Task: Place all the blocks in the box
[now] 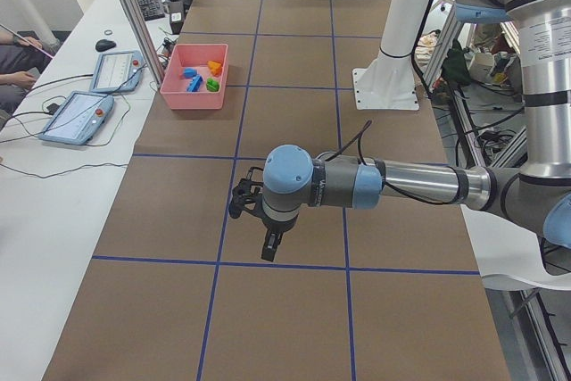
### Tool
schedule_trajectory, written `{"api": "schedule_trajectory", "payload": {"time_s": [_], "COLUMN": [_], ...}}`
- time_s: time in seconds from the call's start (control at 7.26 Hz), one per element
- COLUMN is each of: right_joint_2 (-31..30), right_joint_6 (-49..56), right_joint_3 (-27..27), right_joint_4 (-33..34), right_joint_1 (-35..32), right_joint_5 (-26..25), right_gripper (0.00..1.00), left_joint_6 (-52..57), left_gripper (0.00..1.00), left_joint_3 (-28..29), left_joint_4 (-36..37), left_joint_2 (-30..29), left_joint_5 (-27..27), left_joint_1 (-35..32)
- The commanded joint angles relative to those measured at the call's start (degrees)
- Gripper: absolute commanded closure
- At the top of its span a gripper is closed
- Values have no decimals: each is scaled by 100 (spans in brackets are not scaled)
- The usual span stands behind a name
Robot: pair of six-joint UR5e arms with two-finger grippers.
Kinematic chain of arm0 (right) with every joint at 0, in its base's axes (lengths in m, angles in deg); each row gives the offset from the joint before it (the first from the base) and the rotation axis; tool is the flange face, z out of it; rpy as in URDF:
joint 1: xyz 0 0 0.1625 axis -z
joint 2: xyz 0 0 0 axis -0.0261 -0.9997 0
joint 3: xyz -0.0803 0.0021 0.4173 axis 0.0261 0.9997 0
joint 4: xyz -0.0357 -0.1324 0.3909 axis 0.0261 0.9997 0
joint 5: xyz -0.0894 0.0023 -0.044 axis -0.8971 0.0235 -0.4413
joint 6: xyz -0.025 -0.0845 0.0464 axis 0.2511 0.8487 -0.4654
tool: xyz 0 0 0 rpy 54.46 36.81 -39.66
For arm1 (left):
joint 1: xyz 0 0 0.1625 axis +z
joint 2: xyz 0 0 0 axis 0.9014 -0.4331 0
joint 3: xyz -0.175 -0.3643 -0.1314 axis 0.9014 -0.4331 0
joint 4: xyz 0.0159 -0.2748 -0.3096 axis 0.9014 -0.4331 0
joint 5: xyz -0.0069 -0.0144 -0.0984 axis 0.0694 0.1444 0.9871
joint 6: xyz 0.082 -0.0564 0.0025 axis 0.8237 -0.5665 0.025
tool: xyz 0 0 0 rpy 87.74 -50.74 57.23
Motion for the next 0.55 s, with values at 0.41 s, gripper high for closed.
{"api": "schedule_trajectory", "payload": {"time_s": [0.41], "right_joint_2": [69], "right_joint_6": [-317], "right_joint_3": [6], "right_joint_4": [-9], "right_joint_1": [5], "right_joint_5": [35], "right_gripper": [0], "left_joint_6": [-3], "left_gripper": [0], "left_joint_3": [-9], "left_joint_4": [0], "left_joint_2": [13], "left_joint_5": [0], "left_joint_1": [-6]}}
